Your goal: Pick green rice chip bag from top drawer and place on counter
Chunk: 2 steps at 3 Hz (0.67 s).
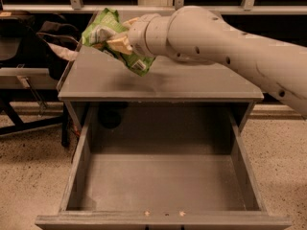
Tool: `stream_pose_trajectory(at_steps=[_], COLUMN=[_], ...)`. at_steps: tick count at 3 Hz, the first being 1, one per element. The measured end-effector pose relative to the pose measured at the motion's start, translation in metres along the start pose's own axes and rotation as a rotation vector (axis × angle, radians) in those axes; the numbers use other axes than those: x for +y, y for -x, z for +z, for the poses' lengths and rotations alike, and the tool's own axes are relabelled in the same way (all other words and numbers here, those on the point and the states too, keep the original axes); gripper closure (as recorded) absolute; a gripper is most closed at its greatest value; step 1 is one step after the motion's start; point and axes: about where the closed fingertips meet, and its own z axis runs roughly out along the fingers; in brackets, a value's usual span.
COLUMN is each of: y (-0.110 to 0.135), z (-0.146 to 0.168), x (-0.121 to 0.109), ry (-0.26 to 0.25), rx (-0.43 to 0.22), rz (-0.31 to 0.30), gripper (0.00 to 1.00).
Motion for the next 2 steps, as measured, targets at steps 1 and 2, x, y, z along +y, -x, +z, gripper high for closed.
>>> stream_pose_trajectory(at_steps=[1, 2], y=[0.0, 0.0001], z=[0.0, 0.0], x=[0.0, 0.0], ry=[0.0, 0.0], rx=[0.0, 0.0], rz=[0.0, 0.0], gripper=[0.58, 0.34])
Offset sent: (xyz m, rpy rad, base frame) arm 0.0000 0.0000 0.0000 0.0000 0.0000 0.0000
